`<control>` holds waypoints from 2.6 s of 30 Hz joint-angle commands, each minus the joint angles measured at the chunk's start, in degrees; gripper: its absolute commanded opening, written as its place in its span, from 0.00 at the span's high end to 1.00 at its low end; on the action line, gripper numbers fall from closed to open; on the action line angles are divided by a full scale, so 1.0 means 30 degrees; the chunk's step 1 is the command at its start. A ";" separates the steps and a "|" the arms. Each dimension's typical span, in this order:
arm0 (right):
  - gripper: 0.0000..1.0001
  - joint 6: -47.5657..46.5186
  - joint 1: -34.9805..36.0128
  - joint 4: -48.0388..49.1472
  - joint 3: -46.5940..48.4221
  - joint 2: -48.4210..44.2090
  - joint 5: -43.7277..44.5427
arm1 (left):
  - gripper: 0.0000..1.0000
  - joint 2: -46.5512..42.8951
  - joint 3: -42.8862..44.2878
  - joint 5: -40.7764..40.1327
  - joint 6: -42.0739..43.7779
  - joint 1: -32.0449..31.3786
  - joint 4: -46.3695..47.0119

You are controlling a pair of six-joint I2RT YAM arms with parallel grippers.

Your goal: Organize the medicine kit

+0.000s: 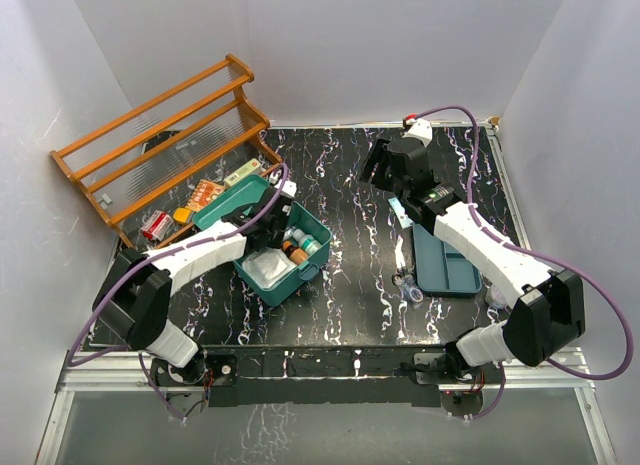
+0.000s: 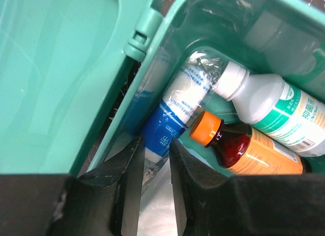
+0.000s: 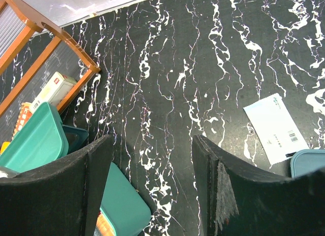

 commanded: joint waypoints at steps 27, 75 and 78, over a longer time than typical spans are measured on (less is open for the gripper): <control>0.38 0.0075 -0.0124 -0.0488 -0.0537 -0.1042 0.1183 | 0.69 0.0347 0.1545 0.0981 -0.0280 -0.0048 -0.0140; 0.93 -0.4330 -0.3397 -0.5086 -0.0701 0.7425 -0.3145 | 0.01 -0.2472 0.6148 0.4280 0.1069 0.2308 -0.0681; 0.93 -0.4393 -0.3372 -0.4830 0.0161 0.8197 -0.4147 | 0.01 -0.2029 0.6545 0.4141 0.1332 0.2303 -0.0633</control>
